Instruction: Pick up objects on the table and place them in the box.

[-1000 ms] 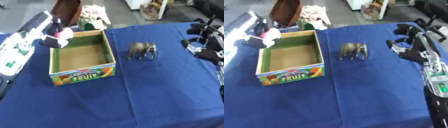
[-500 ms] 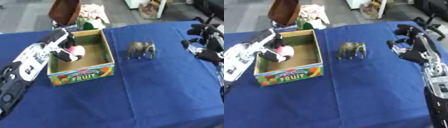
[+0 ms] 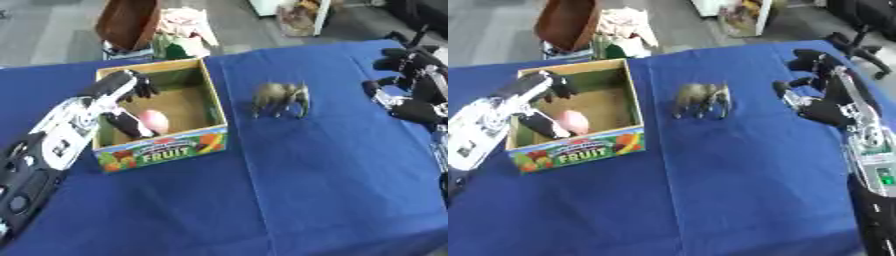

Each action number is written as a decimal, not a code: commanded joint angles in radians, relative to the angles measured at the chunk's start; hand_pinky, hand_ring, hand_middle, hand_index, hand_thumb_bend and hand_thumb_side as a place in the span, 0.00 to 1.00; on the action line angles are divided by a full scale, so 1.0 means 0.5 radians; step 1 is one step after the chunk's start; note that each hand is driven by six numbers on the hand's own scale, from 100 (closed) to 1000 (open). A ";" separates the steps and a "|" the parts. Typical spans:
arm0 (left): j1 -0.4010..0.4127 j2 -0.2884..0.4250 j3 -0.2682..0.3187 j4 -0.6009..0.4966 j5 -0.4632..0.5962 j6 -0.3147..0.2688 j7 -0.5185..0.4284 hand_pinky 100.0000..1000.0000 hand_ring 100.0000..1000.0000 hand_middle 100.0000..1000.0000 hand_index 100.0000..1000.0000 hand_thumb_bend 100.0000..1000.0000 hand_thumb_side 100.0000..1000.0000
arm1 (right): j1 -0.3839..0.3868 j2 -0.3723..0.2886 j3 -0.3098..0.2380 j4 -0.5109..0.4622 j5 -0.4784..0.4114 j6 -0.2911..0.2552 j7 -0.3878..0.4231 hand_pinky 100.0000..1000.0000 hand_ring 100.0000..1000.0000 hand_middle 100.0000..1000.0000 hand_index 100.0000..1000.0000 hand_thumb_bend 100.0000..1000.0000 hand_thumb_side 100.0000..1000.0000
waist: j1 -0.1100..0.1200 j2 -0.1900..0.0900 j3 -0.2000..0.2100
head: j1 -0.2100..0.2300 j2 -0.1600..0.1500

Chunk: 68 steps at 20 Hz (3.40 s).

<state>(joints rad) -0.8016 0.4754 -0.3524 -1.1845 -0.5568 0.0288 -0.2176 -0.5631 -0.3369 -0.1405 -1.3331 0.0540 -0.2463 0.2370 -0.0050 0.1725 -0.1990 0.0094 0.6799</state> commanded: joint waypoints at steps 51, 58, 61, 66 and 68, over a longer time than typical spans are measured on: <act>0.940 0.098 0.661 -1.338 1.090 0.337 0.802 0.44 0.61 0.46 0.63 0.80 0.11 | -0.953 0.009 0.236 1.419 1.391 -0.457 0.124 0.65 0.78 0.67 0.79 0.43 0.11 | 0.059 0.026 0.251 | -0.145 -0.065; 0.946 0.093 0.660 -1.331 1.091 0.339 0.801 0.44 0.61 0.46 0.63 0.80 0.10 | -0.937 0.014 0.200 1.419 1.529 -0.455 -0.107 0.36 0.53 0.41 0.55 0.31 0.00 | 0.058 0.028 0.252 | -0.143 -0.063; 0.949 0.091 0.658 -1.327 1.091 0.340 0.799 0.44 0.61 0.46 0.63 0.80 0.10 | -0.933 0.014 0.203 1.436 1.546 -0.458 -0.182 0.23 0.42 0.29 0.44 0.30 0.00 | 0.057 0.027 0.252 | -0.142 -0.063; 0.951 0.092 0.659 -1.323 1.091 0.340 0.799 0.44 0.61 0.46 0.63 0.80 0.10 | -0.931 0.012 0.202 1.440 1.531 -0.457 -0.261 0.15 0.35 0.22 0.38 0.32 0.00 | 0.057 0.026 0.251 | -0.142 -0.063; 0.951 0.093 0.659 -1.323 1.091 0.340 0.799 0.44 0.61 0.46 0.63 0.80 0.10 | -0.931 0.011 0.205 1.441 1.530 -0.457 -0.271 0.15 0.35 0.22 0.38 0.32 0.00 | 0.057 0.026 0.251 | -0.142 -0.062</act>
<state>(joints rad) -0.3180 0.5089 -0.0337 -1.8348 -0.0131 0.2005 0.1835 -1.0110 -0.3124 -0.0314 -0.6023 0.8211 -0.4751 0.1121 0.0233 0.2015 -0.0742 -0.0604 0.6573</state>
